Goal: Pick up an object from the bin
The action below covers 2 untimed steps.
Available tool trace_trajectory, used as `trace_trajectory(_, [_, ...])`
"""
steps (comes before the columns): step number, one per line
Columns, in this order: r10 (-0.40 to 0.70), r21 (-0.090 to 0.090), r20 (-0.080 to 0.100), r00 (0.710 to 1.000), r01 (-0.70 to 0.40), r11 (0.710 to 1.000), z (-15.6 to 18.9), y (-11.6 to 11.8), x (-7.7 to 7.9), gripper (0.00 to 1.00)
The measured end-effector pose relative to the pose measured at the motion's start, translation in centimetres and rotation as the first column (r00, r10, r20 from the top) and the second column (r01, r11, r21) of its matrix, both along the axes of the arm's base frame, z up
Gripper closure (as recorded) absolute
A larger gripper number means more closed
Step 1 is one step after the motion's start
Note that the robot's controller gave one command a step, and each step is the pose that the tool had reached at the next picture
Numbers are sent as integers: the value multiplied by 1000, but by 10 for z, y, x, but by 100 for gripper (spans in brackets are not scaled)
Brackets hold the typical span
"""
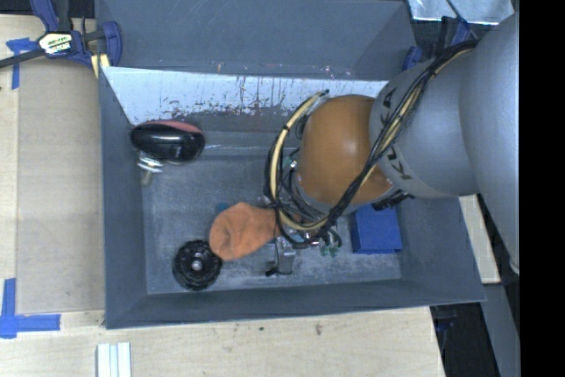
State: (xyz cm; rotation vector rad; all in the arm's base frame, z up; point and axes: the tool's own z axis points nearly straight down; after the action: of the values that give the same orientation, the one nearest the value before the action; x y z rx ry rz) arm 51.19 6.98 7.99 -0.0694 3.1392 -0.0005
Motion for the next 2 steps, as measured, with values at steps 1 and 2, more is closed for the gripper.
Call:
trace_trajectory(1, [-254,-2,-6,967,254,967,-10,3,6,100])
trace_trajectory(2, [-254,-2,-6,967,254,967,-10,3,6,100])
